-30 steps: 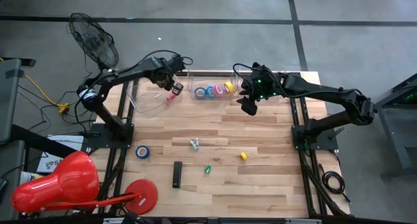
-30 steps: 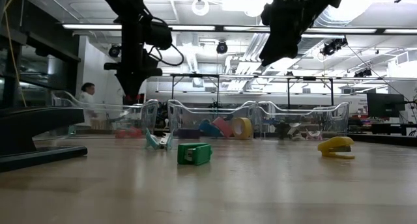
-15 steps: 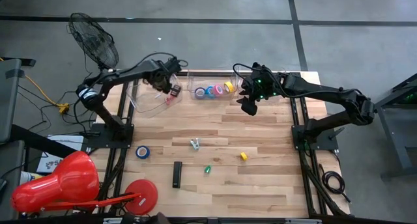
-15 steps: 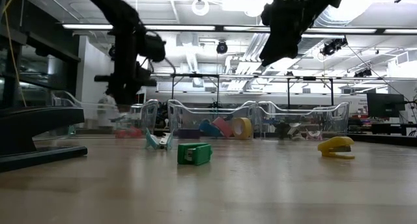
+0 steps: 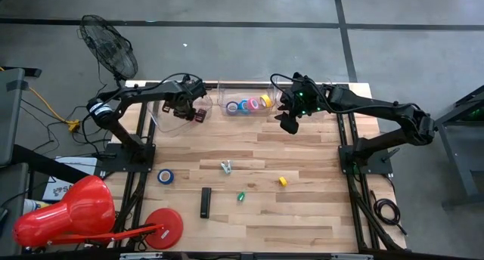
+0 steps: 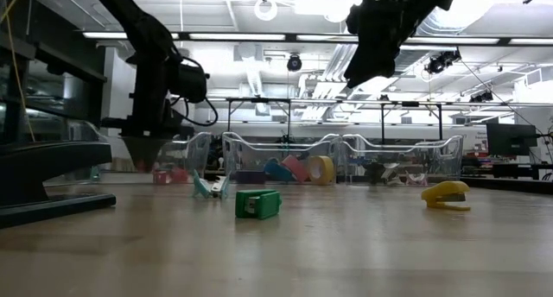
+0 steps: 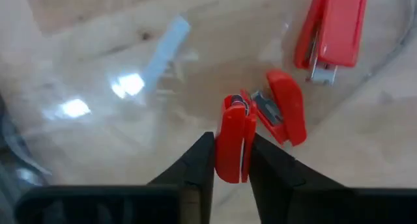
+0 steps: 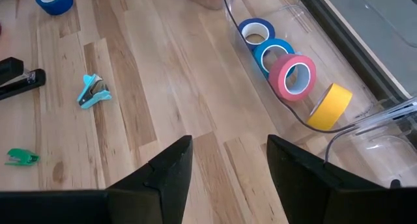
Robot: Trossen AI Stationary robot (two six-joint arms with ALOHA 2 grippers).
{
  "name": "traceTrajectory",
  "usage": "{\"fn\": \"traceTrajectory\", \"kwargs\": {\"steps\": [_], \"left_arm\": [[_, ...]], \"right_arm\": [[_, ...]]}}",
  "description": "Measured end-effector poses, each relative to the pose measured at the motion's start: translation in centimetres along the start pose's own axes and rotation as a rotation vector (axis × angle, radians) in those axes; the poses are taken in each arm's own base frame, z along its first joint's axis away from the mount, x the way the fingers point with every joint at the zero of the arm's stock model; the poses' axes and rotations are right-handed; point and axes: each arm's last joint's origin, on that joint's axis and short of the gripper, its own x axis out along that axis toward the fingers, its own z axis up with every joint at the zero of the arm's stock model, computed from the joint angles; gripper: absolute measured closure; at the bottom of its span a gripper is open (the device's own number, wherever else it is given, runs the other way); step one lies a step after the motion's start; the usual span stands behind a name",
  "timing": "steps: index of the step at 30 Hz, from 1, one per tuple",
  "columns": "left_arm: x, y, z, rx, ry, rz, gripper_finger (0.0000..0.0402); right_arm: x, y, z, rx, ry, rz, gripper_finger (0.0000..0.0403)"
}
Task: Pick and place Stapler, Stapler remover, tape
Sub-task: Put the red stapler into the left transparent bin, then put the dark blue tape into the middle transparent bin
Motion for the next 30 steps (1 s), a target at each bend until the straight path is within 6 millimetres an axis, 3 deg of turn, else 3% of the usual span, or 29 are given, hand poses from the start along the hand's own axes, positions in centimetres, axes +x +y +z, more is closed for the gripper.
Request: {"fn": "traceTrajectory", "kwargs": {"steps": [5, 9, 22, 30], "left_arm": [[0.1, 0.1, 0.1, -0.004, -0.010, 0.021, 0.0258], [-1.0, 0.0, 0.5, 0.008, -0.060, -0.001, 0.0233], [-6.7, 1.0, 0.6, 0.026, -0.239, -0.130, 0.0226], [-9.7, 2.0, -1.4, 0.063, -0.245, -0.241, 0.0226]], "right_arm": [[0.0, 0.0, 0.0, 0.000, 0.000, 0.000, 0.0215], [0.0, 0.0, 0.0, 0.000, 0.000, 0.000, 0.0215], [0.0, 0.0, 0.0, 0.002, 0.000, 0.000, 0.0215], [0.0, 0.0, 0.0, 0.000, 0.000, 0.000, 0.0215]]}}
